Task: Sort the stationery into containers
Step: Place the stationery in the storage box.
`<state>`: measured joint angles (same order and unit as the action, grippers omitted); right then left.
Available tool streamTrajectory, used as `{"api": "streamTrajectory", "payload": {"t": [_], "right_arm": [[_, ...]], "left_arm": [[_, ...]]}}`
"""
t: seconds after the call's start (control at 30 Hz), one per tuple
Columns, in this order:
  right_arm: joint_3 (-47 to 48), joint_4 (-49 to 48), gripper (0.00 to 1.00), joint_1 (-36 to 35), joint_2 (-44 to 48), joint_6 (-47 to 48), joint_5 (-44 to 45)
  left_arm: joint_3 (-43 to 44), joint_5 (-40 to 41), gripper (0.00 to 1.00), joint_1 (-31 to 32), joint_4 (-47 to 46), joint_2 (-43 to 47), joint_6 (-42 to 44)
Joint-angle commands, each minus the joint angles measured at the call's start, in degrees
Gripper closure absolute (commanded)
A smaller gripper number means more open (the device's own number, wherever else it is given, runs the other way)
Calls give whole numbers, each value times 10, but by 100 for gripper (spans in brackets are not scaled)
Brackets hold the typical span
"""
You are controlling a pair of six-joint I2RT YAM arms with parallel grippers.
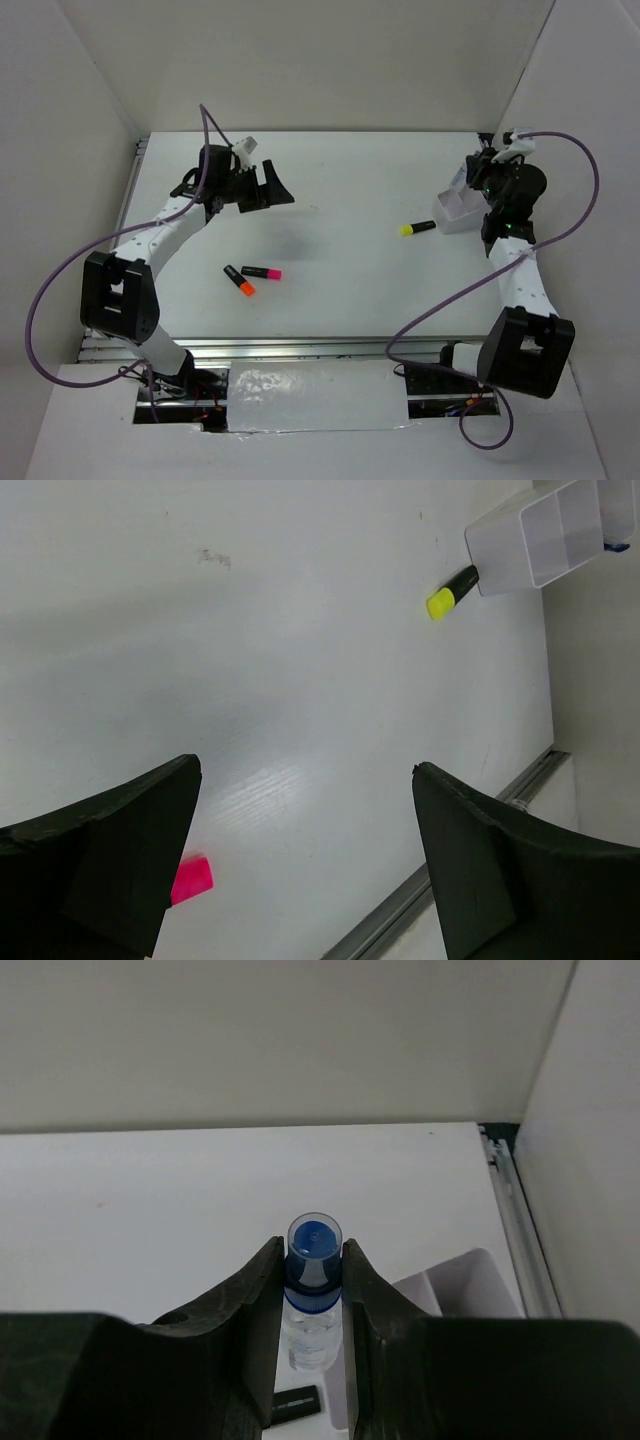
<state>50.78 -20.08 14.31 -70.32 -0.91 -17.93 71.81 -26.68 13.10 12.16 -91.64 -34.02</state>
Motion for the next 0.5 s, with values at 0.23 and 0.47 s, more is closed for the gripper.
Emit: {"api": "streamTrajectory", "payload": {"t": [0.23, 0.47], "right_arm": [[84, -36, 100, 63, -79, -36, -15], [92, -36, 100, 67, -116, -2, -2]], "left_arm": [[4, 47, 1, 23, -52, 2, 80], [61, 46, 1, 29, 8, -38, 106]]}}
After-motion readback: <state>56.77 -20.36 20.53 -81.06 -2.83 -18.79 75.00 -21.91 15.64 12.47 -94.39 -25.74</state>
